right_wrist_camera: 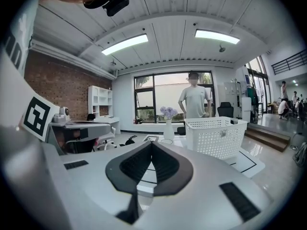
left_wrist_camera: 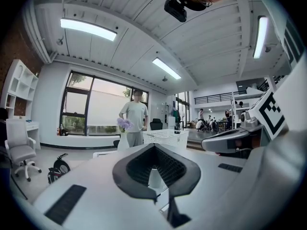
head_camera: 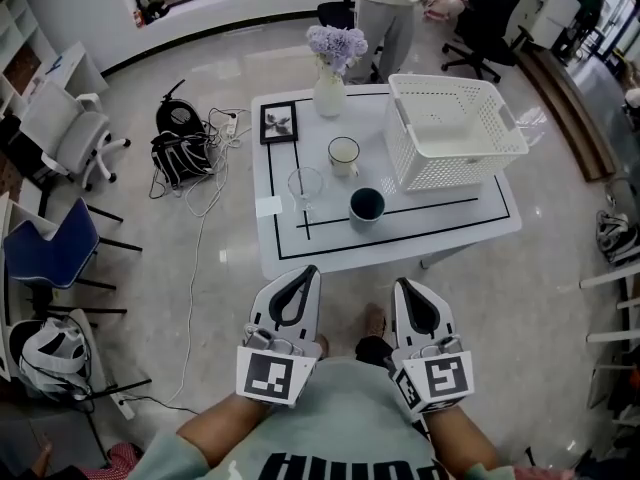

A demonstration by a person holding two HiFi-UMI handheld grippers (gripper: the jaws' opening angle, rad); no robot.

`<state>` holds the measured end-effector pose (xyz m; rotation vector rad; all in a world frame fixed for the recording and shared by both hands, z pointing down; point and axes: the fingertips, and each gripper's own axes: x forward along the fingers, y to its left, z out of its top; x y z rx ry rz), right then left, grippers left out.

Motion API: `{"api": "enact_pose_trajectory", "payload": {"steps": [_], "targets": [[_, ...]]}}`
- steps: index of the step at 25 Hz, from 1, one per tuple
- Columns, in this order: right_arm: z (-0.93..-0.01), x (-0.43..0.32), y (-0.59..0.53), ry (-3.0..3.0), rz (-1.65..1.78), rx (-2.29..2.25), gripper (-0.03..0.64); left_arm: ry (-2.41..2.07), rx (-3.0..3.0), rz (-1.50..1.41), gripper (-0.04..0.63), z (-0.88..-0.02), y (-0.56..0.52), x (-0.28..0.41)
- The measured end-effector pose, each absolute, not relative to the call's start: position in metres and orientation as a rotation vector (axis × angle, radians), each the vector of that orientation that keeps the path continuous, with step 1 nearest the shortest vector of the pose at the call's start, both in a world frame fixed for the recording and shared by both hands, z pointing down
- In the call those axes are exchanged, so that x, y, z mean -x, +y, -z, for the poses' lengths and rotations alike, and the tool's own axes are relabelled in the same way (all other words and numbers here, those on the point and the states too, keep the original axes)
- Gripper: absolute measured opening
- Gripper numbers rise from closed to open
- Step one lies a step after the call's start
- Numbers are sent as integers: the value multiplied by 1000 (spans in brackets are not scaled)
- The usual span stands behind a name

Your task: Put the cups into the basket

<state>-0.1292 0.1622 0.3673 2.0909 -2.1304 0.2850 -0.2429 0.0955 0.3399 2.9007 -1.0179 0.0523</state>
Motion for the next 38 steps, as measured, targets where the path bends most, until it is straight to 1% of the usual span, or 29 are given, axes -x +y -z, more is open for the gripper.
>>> {"api": "enact_pose_trajectory", "payload": {"steps": [6, 12, 19, 20, 23, 25, 38], "targets": [[-374, 112, 139, -2180, -268, -2006, 15, -1110, -2856, -69, 2, -343, 79, 230], [-385, 75, 110, -2243, -302, -1884, 15, -1255, -2783, -136, 2, -345, 60, 202], [-406, 46, 76, -2378, -330, -1638, 22, -1449, -2671, -192, 2, -356, 44, 174], [-409, 44, 74, -2397, -333, -1601, 41, -1475, -2652, -206, 0, -359, 44, 172], [-416, 42, 67, -2448, -333, -1477, 133, -1540, -2606, -237, 0, -366, 40, 166], [-421, 42, 61, -2466, -339, -1421, 171, -1560, -2591, -252, 0, -372, 36, 161], [-467, 54, 30, -2404, -357, -1316, 254, -1501, -2533, -327, 0, -417, 4, 157]]}}
